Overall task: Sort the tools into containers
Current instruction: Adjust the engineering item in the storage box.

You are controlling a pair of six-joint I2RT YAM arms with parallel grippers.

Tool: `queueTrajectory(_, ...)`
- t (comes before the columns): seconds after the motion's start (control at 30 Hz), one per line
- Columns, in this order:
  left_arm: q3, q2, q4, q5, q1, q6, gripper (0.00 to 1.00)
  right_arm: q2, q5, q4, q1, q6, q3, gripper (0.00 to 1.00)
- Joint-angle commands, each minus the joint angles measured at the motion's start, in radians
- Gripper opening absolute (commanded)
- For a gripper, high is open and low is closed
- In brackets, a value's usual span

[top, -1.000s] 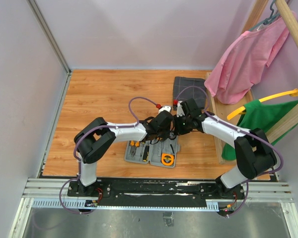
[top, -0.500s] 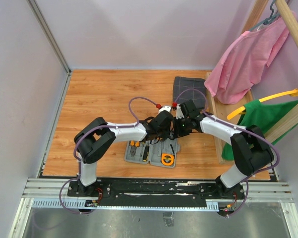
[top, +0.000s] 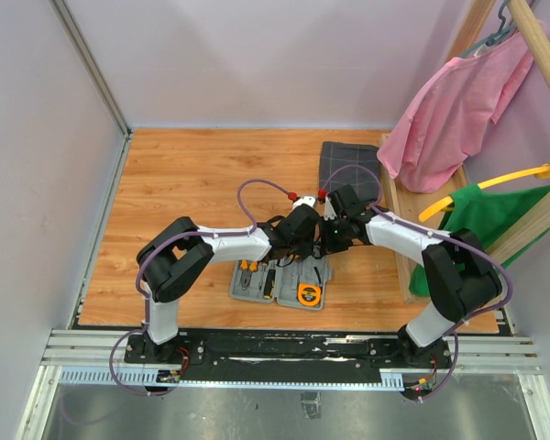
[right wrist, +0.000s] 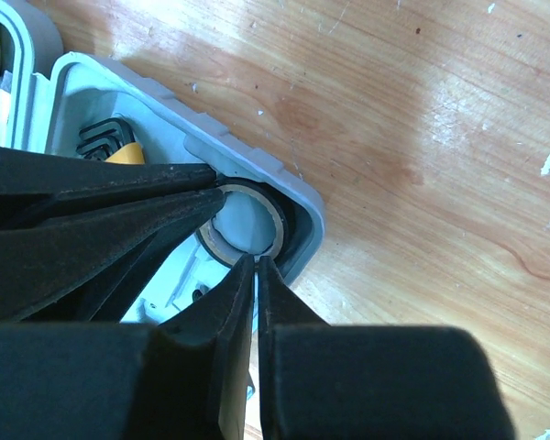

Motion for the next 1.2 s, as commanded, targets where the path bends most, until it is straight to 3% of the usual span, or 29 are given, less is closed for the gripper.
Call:
queueTrajectory(0.0,-0.030,0.023,-0.043,0.019,-0.001,0.020,0.01,0.098,0.135,-0.084,0.037,0.014,-0.040,0.06)
queueTrajectory(0.17,-0.033,0.018,-0.036,0.025,-0.001,0.023,0.01,0.118,0.153,-0.093,0.040,0.015,-0.055,0.05)
queueTrajectory(0.4,-0.028,-0.052,-0.036,-0.001,-0.001,0.038,0.01,-0.016,0.087,-0.056,0.040,-0.007,-0.044,0.10)
queueTrajectory(0.73,0.037,-0.220,-0.056,-0.070,0.005,0.106,0.17,-0.208,0.079,-0.031,0.038,-0.036,-0.024,0.17)
queueTrajectory(0.93,-0.015,-0.328,-0.050,-0.100,0.011,0.116,0.22,-0.213,0.042,-0.023,0.038,-0.055,-0.043,0.19)
queueTrajectory(1.17,-0.171,-0.472,-0.085,-0.135,0.047,0.089,0.22,-0.177,-0.143,0.025,0.041,-0.111,-0.033,0.27)
